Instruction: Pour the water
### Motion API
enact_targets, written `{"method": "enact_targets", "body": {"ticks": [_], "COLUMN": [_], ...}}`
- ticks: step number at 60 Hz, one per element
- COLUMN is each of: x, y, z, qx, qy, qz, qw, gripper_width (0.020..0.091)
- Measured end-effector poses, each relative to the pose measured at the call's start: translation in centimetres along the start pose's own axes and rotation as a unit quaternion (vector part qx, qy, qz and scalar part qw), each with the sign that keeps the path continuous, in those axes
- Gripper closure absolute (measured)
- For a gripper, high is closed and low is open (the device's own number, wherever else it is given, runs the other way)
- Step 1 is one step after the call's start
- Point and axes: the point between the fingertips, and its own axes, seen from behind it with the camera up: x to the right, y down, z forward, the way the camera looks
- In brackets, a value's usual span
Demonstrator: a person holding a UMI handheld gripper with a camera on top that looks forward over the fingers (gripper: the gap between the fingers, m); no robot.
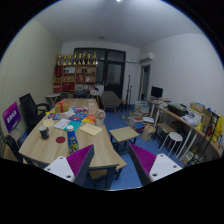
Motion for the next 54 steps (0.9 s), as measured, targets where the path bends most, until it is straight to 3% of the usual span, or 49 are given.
{"method": "enact_targets", "body": {"ticks": [15, 23, 29, 46, 54], "x": [-2.3, -4.5, -7.8, -19.7, -24.4], "y": [2.3, 3.4, 4.4, 8.6, 9.1], "z": [-1.1, 0.0, 1.8, 15.0, 22.3], "qx": [-0.012, -0.011, 0.011, 0.030, 0.043], "qy": [0.008, -0.019, -0.051, -0.134, -0.146], "qz": [0.015, 0.014, 0.006, 0.007, 0.009], "qw": [1.000, 1.000, 0.999, 0.991, 0.988], "gripper_width": [0.0306, 0.0306, 0.0305, 0.0308, 0.0306]}}
